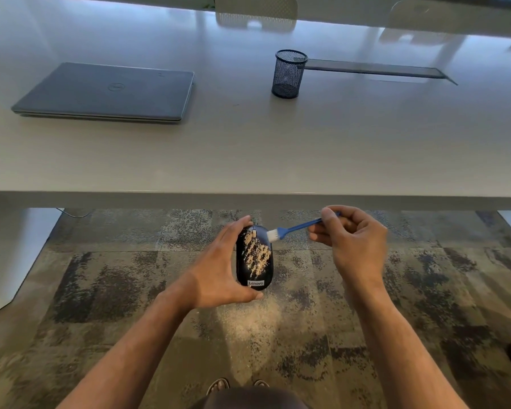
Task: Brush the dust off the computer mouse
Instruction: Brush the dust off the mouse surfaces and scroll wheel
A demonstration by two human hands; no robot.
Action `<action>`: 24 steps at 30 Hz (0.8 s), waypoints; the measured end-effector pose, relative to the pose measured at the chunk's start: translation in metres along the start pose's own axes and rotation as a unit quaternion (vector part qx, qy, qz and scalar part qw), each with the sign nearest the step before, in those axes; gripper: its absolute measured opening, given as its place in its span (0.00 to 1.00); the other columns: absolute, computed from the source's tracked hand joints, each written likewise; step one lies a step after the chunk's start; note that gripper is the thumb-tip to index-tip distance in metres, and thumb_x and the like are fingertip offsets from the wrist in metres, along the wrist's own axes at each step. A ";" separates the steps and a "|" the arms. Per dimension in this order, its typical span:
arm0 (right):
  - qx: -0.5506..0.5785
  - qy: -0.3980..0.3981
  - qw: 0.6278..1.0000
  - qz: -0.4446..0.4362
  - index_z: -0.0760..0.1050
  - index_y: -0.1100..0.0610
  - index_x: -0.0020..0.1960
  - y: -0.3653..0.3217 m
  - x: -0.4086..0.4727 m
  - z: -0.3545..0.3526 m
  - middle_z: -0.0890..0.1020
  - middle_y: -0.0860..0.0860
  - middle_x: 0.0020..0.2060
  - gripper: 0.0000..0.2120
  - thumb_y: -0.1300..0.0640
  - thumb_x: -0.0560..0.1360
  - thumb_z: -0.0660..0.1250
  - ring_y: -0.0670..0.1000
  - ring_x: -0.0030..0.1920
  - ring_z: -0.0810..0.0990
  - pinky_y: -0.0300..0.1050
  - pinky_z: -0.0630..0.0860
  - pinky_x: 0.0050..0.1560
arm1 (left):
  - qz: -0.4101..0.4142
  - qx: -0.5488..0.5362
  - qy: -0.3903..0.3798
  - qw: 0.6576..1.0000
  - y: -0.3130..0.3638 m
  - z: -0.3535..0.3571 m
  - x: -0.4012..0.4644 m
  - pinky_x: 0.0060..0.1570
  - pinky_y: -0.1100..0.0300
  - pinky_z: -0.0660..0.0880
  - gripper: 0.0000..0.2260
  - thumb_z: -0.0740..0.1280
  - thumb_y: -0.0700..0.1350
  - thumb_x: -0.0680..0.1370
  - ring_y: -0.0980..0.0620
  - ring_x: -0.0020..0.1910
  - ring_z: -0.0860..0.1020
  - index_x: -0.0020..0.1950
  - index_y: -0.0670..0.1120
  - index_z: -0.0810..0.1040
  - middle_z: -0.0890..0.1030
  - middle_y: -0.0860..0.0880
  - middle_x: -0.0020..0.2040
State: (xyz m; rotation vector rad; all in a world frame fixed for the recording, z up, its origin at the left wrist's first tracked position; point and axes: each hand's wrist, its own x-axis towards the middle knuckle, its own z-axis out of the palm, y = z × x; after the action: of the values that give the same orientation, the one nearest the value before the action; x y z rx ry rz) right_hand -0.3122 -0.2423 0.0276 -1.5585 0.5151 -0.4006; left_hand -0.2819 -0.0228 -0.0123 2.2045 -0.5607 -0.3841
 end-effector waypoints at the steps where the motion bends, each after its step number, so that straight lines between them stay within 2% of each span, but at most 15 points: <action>1: 0.003 -0.008 1.000 0.000 0.81 0.59 0.52 -0.001 -0.002 0.003 0.86 0.55 0.37 0.04 0.59 0.78 0.70 0.53 0.39 0.87 0.46 0.85 0.42 | 0.000 0.001 -0.001 1.000 0.000 0.000 0.000 0.70 0.52 0.62 0.56 0.81 0.55 0.59 0.55 0.70 0.63 0.77 0.57 0.48 0.61 0.54 0.73; 4: -0.006 -0.018 1.000 -0.002 0.80 0.58 0.51 0.003 -0.006 0.006 0.86 0.55 0.36 0.03 0.60 0.78 0.70 0.53 0.38 0.87 0.45 0.85 0.41 | 0.002 0.000 -0.002 1.000 0.001 0.000 0.001 0.70 0.53 0.61 0.56 0.82 0.55 0.59 0.56 0.70 0.63 0.77 0.55 0.48 0.61 0.54 0.73; 8: -0.015 0.012 1.000 -0.003 0.80 0.58 0.52 0.008 -0.002 -0.006 0.86 0.55 0.37 0.04 0.59 0.78 0.70 0.53 0.39 0.87 0.50 0.84 0.45 | 0.003 0.002 0.000 1.000 -0.001 0.000 0.001 0.69 0.55 0.62 0.56 0.82 0.54 0.59 0.56 0.69 0.64 0.77 0.55 0.49 0.62 0.54 0.72; 12: 0.019 0.002 1.000 0.007 0.80 0.58 0.52 0.004 -0.004 -0.003 0.86 0.56 0.38 0.04 0.60 0.78 0.69 0.54 0.40 0.87 0.44 0.85 0.42 | 0.001 0.006 0.000 1.000 0.000 -0.001 0.001 0.68 0.56 0.62 0.56 0.82 0.54 0.59 0.56 0.68 0.64 0.77 0.55 0.49 0.62 0.53 0.72; 15: 0.011 -0.022 1.000 -0.001 0.81 0.59 0.52 0.008 -0.010 0.005 0.86 0.56 0.37 0.04 0.61 0.78 0.70 0.54 0.39 0.87 0.45 0.85 0.41 | 0.004 0.009 0.000 1.000 0.002 -0.001 0.002 0.67 0.58 0.62 0.56 0.81 0.54 0.60 0.56 0.68 0.64 0.77 0.56 0.49 0.62 0.53 0.72; 20: 0.002 0.019 1.000 -0.003 0.81 0.59 0.52 0.011 -0.004 -0.005 0.86 0.55 0.37 0.04 0.59 0.78 0.70 0.54 0.39 0.87 0.50 0.85 0.45 | 0.003 0.016 -0.002 1.000 0.001 -0.002 0.000 0.70 0.54 0.63 0.55 0.81 0.54 0.60 0.56 0.69 0.64 0.76 0.57 0.49 0.62 0.54 0.72; 24: 0.025 0.004 1.000 0.004 0.80 0.60 0.53 0.006 -0.006 -0.005 0.86 0.57 0.38 0.06 0.60 0.78 0.70 0.54 0.40 0.87 0.47 0.85 0.43 | 0.003 0.027 -0.006 1.000 0.003 -0.001 -0.001 0.70 0.52 0.64 0.56 0.81 0.55 0.59 0.56 0.68 0.64 0.77 0.57 0.48 0.62 0.54 0.71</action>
State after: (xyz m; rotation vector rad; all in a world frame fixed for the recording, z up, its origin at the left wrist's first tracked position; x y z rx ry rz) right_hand -0.3201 -0.2430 0.0218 -1.5057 0.5142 -0.4116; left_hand -0.2835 -0.0233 -0.0098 2.2536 -0.5894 -0.3826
